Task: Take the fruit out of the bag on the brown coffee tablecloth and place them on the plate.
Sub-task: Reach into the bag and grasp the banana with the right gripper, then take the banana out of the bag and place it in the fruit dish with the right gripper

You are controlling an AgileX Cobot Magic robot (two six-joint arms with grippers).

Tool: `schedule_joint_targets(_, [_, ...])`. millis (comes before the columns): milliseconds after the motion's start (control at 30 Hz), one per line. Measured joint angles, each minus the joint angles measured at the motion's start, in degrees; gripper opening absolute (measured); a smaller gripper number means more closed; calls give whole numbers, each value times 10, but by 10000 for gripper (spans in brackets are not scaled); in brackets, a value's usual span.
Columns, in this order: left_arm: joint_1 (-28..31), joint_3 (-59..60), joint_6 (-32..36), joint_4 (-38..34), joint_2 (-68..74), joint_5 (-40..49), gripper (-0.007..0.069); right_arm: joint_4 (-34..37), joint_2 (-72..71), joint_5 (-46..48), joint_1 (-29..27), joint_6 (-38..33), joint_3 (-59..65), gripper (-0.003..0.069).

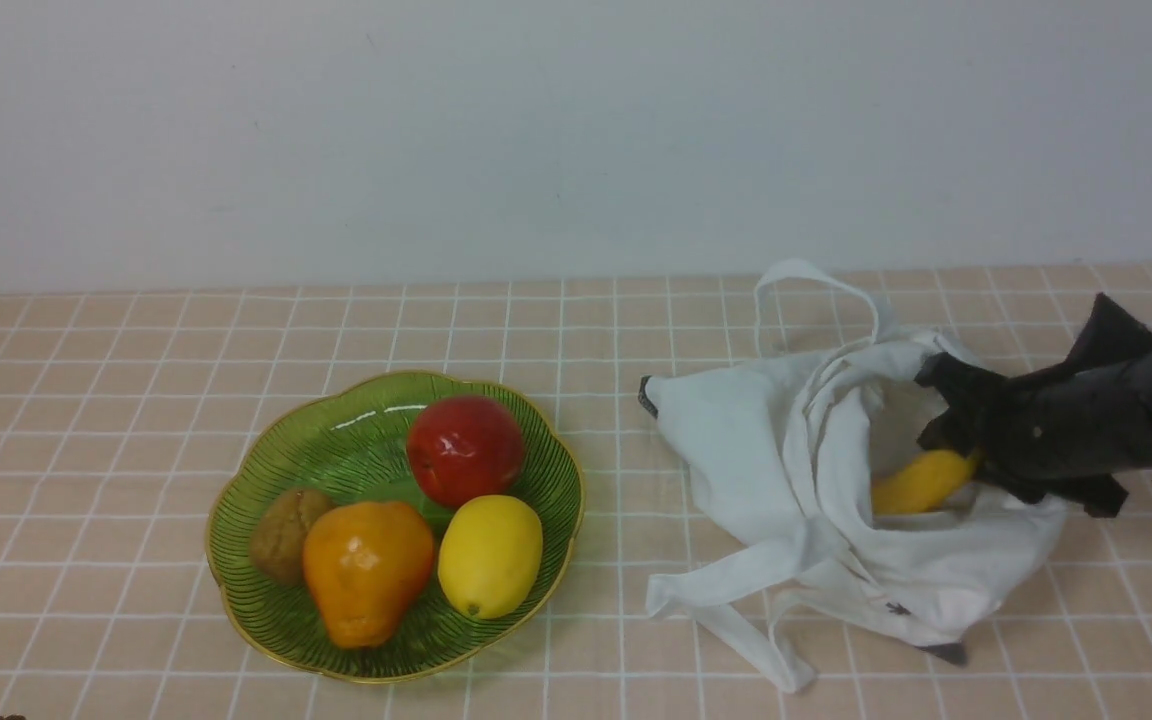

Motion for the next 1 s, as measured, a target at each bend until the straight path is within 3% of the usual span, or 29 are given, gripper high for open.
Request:
schedule_joint_targets(400, [0, 0, 0, 0, 0, 0, -8, -37, -133, 9, 5, -94, 0, 254])
schedule_joint_targets(733, [0, 0, 0, 0, 0, 0, -8, -206, -160, 25, 5, -98, 0, 254])
schedule_joint_targets(1000, [0, 0, 0, 0, 0, 0, -8, -354, -180, 41, -23, -37, 0, 254])
